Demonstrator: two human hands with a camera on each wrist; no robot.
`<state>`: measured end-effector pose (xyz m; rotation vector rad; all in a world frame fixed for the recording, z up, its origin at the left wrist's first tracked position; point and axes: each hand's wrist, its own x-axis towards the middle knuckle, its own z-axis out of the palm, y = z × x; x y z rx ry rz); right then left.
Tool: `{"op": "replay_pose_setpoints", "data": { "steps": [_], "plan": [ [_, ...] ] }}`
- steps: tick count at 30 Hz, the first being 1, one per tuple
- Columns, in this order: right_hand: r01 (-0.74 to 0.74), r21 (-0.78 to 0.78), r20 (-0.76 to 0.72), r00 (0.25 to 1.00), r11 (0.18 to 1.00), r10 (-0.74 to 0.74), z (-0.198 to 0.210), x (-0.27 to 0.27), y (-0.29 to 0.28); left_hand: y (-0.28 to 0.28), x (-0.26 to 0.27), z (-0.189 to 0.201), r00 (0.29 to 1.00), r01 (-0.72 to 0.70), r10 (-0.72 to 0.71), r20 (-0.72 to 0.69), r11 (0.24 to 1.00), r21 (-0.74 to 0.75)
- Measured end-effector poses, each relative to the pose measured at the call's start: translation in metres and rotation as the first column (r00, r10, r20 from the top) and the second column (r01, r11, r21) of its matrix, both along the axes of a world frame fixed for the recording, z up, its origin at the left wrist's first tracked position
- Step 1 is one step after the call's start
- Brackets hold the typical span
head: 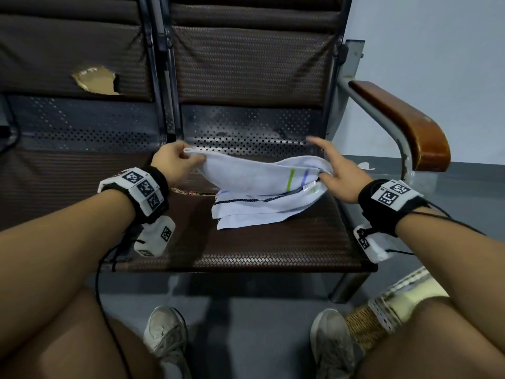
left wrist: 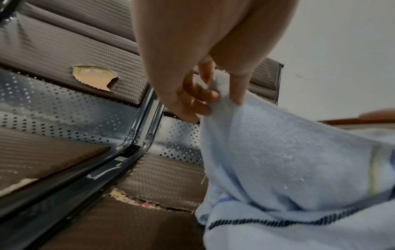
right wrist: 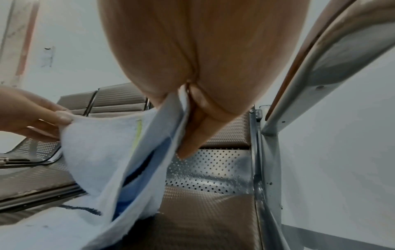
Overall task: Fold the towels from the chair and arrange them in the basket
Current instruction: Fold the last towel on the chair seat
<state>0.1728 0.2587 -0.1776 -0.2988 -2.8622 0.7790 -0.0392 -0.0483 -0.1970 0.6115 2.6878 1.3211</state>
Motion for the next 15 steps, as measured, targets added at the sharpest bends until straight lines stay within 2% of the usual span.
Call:
{"op": "replay_pose_setpoints", "data": {
  "steps": [3,6,9,13,15],
  "plan": [
    [0.001,0.125,0.064,0.998,0.992,-0.009,0.008,-0.002,-0.004,0.004,0.006,0.012,0.998,0.010,-0.004,-0.070,0.996,0.085],
    [0.006,0.194,-0.019,1.000,0.981,-0.002,0.026,0.000,-0.003,0.002,0.014,0.032,0.995,-0.043,0.061,-0.074,0.975,0.218],
    [0.053,0.127,-0.152,0.988,0.990,-0.034,0.050,0.003,-0.001,-0.002,0.022,0.065,0.986,-0.096,0.131,-0.101,0.950,0.296],
    [0.074,-0.037,-0.191,0.978,0.997,-0.080,0.087,0.003,0.000,-0.004,0.026,0.109,0.998,-0.012,0.033,-0.052,0.935,0.355],
    [0.125,-0.151,-0.190,0.970,0.981,-0.153,0.103,0.001,-0.002,-0.004,0.028,0.126,0.999,0.014,0.006,-0.052,0.932,0.363]
  ]
}}
